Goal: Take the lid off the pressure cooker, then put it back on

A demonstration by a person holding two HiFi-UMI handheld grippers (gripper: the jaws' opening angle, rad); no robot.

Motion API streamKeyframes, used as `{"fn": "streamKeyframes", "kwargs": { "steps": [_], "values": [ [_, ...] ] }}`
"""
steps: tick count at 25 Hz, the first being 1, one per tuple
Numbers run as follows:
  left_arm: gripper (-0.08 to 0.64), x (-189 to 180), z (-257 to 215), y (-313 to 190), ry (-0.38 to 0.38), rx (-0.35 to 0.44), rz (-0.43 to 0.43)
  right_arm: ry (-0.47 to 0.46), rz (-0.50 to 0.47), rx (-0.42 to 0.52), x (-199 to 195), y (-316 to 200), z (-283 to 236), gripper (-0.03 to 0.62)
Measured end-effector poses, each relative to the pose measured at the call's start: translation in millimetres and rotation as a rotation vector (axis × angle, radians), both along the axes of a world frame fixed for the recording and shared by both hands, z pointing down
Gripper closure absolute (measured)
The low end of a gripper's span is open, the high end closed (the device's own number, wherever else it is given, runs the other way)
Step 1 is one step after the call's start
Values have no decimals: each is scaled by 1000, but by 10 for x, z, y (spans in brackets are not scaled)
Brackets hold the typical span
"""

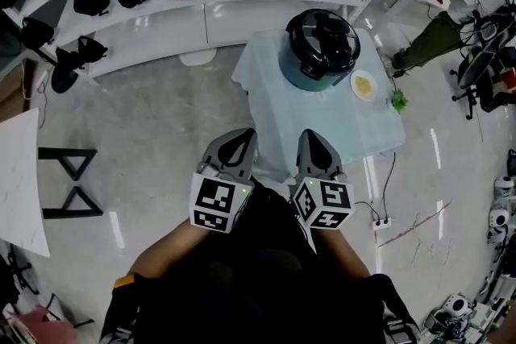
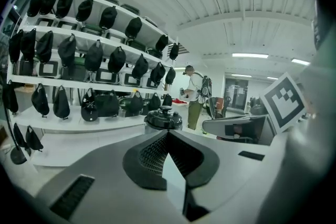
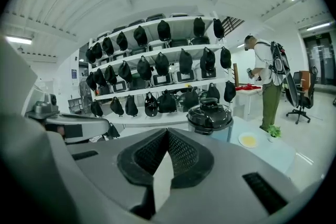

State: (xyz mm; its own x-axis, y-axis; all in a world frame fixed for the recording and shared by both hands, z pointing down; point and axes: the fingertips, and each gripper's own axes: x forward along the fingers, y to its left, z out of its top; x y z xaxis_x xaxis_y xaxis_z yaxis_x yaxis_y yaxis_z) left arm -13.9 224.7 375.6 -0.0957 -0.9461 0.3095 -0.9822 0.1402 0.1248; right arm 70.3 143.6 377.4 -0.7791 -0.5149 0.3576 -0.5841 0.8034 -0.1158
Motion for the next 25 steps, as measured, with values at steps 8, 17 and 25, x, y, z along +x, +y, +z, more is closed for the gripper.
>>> {"fn": "streamKeyframes", "kwargs": {
  "steps": [8,17,25],
  "values": [
    [552,-496,69,-796,6,-21,60,16,66,-33,-464,-746,150,575],
    [552,-821,134,-1781,2,-67,157,18,149,-60,-769,-1654,266,574],
    [552,-952,97,-2452,-64,-108,230,-22,196,-70,-893,-2225,275,573]
  ]
}}
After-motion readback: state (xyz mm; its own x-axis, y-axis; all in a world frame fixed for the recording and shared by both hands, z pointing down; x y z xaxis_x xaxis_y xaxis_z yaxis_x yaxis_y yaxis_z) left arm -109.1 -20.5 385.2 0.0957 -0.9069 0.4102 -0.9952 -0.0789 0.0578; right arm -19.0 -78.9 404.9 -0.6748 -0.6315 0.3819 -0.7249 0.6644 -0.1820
